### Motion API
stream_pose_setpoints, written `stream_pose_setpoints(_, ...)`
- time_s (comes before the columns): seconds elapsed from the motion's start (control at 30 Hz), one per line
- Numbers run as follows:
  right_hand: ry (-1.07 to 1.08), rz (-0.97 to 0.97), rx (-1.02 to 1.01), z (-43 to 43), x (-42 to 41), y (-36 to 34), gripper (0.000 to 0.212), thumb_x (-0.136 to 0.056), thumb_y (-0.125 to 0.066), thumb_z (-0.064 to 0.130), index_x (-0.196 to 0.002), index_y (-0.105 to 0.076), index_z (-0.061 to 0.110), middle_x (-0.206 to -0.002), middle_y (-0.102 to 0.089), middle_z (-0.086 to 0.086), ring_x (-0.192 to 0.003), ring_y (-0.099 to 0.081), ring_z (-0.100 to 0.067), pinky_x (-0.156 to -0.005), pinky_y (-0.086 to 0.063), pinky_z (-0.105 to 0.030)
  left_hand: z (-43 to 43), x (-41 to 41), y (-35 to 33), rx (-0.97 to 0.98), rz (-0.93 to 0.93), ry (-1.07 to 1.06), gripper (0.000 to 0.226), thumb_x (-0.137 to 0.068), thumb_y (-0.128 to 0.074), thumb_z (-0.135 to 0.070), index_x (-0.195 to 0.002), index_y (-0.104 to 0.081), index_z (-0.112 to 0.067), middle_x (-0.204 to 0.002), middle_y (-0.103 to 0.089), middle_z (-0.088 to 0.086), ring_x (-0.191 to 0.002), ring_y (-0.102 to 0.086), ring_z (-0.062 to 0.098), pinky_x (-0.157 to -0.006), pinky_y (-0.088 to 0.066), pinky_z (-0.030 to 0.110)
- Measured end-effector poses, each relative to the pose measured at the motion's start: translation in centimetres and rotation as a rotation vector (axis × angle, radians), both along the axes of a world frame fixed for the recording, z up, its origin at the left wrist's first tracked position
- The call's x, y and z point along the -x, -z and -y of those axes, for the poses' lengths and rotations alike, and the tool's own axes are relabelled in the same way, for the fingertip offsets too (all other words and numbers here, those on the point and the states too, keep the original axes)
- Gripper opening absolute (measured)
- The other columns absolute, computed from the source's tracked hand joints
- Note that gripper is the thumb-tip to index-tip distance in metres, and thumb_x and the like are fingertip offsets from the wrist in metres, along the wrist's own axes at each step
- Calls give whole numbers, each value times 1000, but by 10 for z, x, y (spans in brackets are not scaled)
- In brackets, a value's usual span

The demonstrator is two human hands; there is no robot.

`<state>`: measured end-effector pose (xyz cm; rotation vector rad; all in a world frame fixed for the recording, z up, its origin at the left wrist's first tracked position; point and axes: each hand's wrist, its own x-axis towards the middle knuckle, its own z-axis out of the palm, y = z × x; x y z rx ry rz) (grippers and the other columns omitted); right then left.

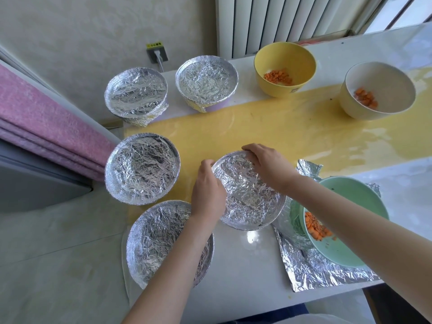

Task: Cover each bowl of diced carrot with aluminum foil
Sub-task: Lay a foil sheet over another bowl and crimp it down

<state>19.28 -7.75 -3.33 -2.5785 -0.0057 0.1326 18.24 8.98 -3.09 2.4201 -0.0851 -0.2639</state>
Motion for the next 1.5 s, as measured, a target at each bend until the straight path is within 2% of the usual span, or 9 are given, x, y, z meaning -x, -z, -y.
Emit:
stream_pose_setpoints(0.07, 8, 18, -30, 2, 0, 1, 33, -101, -38, 23, -126, -54, 8, -115, -64, -9, -93, -62, -27, -75, -45, -28, 1, -5, 3, 71, 7, 30, 36, -98, -37, -7, -134, -40, -11, -135, -48, 5, -111, -50, 20, -76, -32, 13)
stream_pose_setpoints(0.23, 32, 13, -63, 1, -3, 1, 32, -100, -41, 23, -121, -59, 6, -102, -68, -10, -85, -62, -25, -71, -42, -25, 1, -17, 13, 131, 53, 35, 32, -98, -44, -15, -129, -51, -11, -120, -62, 7, -102, -59, 23, -75, -38, 16)
stream_pose_setpoints(0.37, 54, -25, -69, 0, -7, 2, 30, -100, -41, 22, -115, -61, 5, -80, -61, -3, -67, -55, -17, -63, -40, -24, 2, -24, 19, 121, 73, 16, 22, -98, -45, -16, -113, -60, -8, -92, -68, 11, -64, -53, 18, -53, -35, 17)
stream_pose_setpoints(0.53, 51, 25, -62, 2, -5, 3, 25, -98, -45, 14, -108, -65, 2, -73, -65, -9, -58, -54, -19, -60, -50, -31, 4, -22, 21, 144, 96, -20, 20, -97, -45, -9, -103, -63, -4, -73, -58, 0, -52, -42, 2, -47, -32, 13)
stream_pose_setpoints(0.67, 21, -15, -17, 3, -8, 4, 25, -99, -43, 14, -110, -64, 5, -83, -70, -13, -66, -63, -26, -63, -53, -34, 4, -20, 20, 145, 109, -18, 21, -97, -46, -8, -105, -64, -2, -72, -55, -1, -52, -40, 2, -48, -32, 9)
stream_pose_setpoints(0.8, -51, -55, -41, -3, -11, 0, 27, -99, -45, 25, -116, -62, 13, -98, -69, -5, -77, -61, -20, -71, -50, -32, 4, -18, 20, 143, 123, -17, 19, -96, -47, -8, -103, -65, -3, -77, -64, 5, -57, -44, 8, -49, -32, 9)
stream_pose_setpoints(0.93, -31, -43, -80, -8, -17, -2, 20, -94, -54, 17, -106, -69, 11, -87, -71, -9, -62, -50, -15, -61, -39, -25, 5, -17, 19, 141, 131, -13, 19, -97, -47, -9, -104, -65, -4, -73, -62, 4, -54, -44, 7, -49, -31, 14)
stream_pose_setpoints(1.17, -96, -63, -35, -12, -20, -5, 24, -95, -53, 18, -113, -66, 12, -99, -71, -9, -89, -64, -27, -77, -48, -35, 5, -17, 19, 121, 158, 24, 22, -97, -46, -10, -109, -64, -5, -81, -67, 10, -61, -46, 15, -52, -34, 10)
stream_pose_setpoints(1.5, -131, -5, 66, -12, -19, -1, 22, -95, -50, 12, -105, -69, 10, -87, -72, -10, -76, -64, -30, -64, -45, -31, 8, -16, 16, 104, 175, 38, 22, -96, -49, -9, -111, -65, -6, -93, -70, 10, -79, -64, 24, -64, -43, 24)
